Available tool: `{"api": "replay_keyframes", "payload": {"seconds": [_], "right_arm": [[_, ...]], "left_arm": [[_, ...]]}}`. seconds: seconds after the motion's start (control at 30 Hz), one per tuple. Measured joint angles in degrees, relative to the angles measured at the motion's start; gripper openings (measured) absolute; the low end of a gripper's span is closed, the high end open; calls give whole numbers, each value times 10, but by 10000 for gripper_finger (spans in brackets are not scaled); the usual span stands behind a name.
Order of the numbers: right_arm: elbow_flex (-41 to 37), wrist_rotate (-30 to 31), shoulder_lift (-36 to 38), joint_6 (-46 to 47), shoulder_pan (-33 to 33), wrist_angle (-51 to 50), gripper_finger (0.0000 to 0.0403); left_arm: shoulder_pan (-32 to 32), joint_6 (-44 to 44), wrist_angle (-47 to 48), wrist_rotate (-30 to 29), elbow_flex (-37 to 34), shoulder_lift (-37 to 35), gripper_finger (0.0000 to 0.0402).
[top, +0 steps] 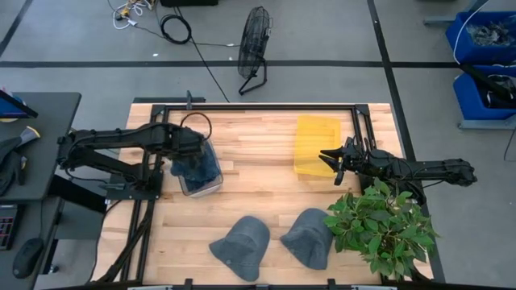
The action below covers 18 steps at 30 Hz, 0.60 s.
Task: Pick & Place hat
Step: Put the blue cap into the transparent bin
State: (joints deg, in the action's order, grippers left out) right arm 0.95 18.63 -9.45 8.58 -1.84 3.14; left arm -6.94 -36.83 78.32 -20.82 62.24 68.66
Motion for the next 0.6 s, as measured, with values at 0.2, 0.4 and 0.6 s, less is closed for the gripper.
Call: {"api": "replay_keyframes", "payload": {"seconds": [0.2,0.4,0.6], "right_arm": [[0,0,0,0,0,0,100],[0,0,0,0,0,0,100],[0,0,-1,0,0,0,100]], "left_arm": [[-2,1,-131,-16,-22,0,5],[-3,-69,-186,-7,-78,8,7],[-3,-60,-213,-25,-97,13,8]]}}
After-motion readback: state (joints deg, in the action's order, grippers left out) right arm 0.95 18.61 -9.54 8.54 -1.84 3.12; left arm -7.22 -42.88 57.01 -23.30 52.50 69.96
